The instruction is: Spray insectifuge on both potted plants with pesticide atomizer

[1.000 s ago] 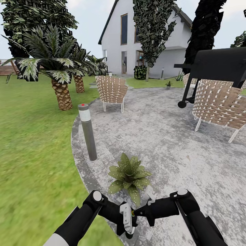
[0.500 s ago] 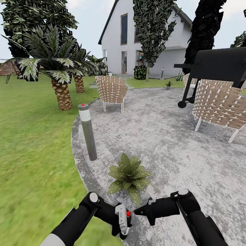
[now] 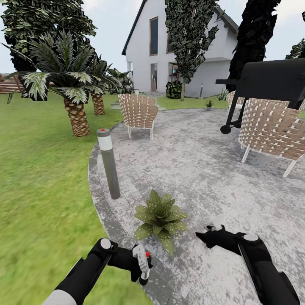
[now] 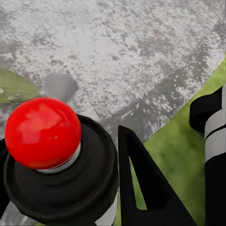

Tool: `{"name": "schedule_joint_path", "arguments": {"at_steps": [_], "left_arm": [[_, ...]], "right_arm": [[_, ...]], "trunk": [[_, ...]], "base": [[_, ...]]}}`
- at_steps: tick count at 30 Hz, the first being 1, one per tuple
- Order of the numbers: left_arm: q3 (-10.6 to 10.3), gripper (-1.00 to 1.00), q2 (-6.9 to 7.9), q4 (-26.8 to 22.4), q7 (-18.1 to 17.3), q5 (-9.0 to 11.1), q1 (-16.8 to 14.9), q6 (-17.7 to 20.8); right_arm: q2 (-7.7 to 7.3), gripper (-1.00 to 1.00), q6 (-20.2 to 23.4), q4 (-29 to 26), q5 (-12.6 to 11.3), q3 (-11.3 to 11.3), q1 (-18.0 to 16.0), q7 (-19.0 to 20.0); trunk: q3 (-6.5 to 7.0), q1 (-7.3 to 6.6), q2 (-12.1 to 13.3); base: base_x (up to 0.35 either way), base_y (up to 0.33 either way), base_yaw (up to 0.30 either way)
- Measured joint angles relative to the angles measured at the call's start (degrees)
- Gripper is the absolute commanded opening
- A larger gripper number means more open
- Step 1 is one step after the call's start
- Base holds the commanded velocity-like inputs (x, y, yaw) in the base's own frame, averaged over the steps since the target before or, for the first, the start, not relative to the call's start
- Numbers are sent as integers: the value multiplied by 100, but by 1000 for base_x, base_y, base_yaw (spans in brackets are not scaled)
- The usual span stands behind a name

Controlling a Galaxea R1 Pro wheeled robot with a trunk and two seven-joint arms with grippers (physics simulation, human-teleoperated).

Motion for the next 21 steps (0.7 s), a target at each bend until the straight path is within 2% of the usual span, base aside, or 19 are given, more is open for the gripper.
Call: {"name": "schedule_joint_path", "arguments": {"at_steps": [2, 3, 4, 6, 7, 8, 10, 12, 13, 15, 21], "left_arm": [[10, -100, 6, 2, 18, 1, 2, 1], [17, -100, 8, 2, 21, 6, 4, 1], [19, -100, 8, 2, 22, 8, 8, 1], [22, -100, 9, 2, 23, 10, 11, 1], [30, -100, 9, 2, 24, 10, 11, 1], [77, -100, 9, 2, 24, 5, 11, 3], [127, -100, 9, 2, 24, -1, 11, 3], [151, -100, 10, 3, 24, 2, 27, 1], [156, -100, 9, 3, 19, 18, 35, 1], [177, -100, 9, 3, -5, 24, 37, 1], [180, -100, 9, 7, 12, 19, 38, 1]], "right_arm": [[4, 100, -25, -2, 3, -348, 0, -60], [23, 100, -35, 4, 10, -708, -2, -98], [22, 100, -32, 12, 1, -963, -10, -188], [20, 100, -85, 15, -40, -1541, -29, -841], [16, 100, -290, 19, -59, -1832, -37, -1194], [14, 100, -496, 25, -73, -2076, -41, -1374], [14, 100, -633, 33, -82, -2330, -43, -1473], [54, 100, -637, 240, -70, -2434, -14, -1537], [77, 100, -581, 507, -56, -2375, 12, -1512], [83, 100, -552, 696, -51, -2333, 30, -1470], [84, 100, -555, 718, -46, -2326, 35, -1473]], "trunk": [[0, 0, 0], [0, 0, 0], [0, 0, 0], [0, 0, 0], [0, 0, 0], [0, 0, 0], [0, 0, 0], [0, 0, 0], [0, 0, 0], [0, 0, 0], [0, 0, 0]], "base": [[0, 0, 0], [0, 0, 0], [0, 0, 0], [0, 0, 0], [0, 0, 0], [0, 0, 0], [0, 0, 0], [0, 0, 0], [0, 0, 0], [0, 0, 0], [0, 0, 0]]}}
